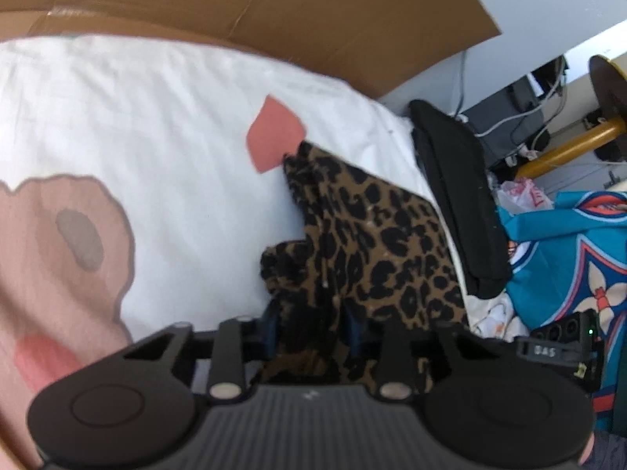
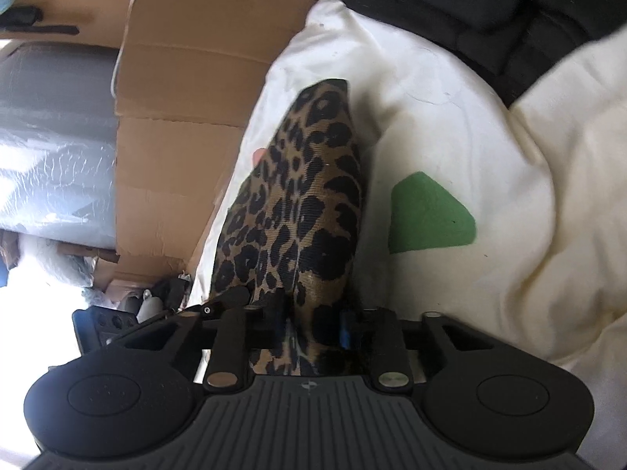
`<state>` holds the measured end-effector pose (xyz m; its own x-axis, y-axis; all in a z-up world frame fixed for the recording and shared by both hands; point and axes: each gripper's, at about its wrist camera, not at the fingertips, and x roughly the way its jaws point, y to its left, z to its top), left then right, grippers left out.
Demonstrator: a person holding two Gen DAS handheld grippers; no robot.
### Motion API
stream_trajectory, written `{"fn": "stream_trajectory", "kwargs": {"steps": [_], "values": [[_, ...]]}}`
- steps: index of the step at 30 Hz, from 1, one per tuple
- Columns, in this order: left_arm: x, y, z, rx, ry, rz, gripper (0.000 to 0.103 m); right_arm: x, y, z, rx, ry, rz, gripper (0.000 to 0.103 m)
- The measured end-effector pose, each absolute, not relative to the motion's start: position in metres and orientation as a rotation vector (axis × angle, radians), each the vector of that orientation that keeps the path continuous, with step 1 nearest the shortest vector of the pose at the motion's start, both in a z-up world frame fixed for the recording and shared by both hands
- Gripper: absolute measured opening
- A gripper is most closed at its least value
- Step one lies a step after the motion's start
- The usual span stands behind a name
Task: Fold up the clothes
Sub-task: 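Grasp the folded skirt with the left gripper and lift it with both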
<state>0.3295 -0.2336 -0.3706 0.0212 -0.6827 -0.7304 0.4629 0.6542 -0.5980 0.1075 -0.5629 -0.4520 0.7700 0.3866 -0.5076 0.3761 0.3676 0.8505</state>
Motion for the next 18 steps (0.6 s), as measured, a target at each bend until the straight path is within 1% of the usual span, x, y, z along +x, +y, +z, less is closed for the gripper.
{"fn": "stream_trajectory", "kwargs": {"steps": [1,3,5,6,8,11,14,15,18], "values": [[0.330,-0.233,-0.371,-0.208,1.266,-0.901,0.030,0.107,-0.562,-0.450,1.218,0.737,0.009,0.022],[0.330,-0.233,-0.372,-0.193,1.263,-0.907,0.034,0.108,-0.561,-0.446,1.212,0.740,0.012,0.023],[0.332,-0.234,-0.377,-0.191,1.290,-0.894,0.049,0.106,-0.561,-0.446,1.213,0.751,0.001,0.025],[0.333,-0.234,-0.379,-0.198,1.301,-0.898,0.053,0.106,-0.561,-0.446,1.215,0.754,-0.005,0.032],[0.334,-0.235,-0.384,-0.213,1.320,-0.910,0.060,0.104,-0.562,-0.447,1.220,0.755,-0.010,0.038],[0.337,-0.237,-0.388,-0.242,1.327,-0.932,0.063,0.103,-0.563,-0.451,1.232,0.756,-0.019,0.038],[0.340,-0.240,-0.392,-0.277,1.346,-0.955,0.062,0.102,-0.563,-0.455,1.252,0.743,-0.022,0.038],[0.341,-0.240,-0.394,-0.299,1.359,-0.955,0.062,0.104,-0.562,-0.457,1.255,0.744,-0.022,0.038],[0.342,-0.249,-0.396,-0.293,1.381,-0.963,0.055,0.110,-0.556,-0.458,1.255,0.744,-0.019,0.039]]}}
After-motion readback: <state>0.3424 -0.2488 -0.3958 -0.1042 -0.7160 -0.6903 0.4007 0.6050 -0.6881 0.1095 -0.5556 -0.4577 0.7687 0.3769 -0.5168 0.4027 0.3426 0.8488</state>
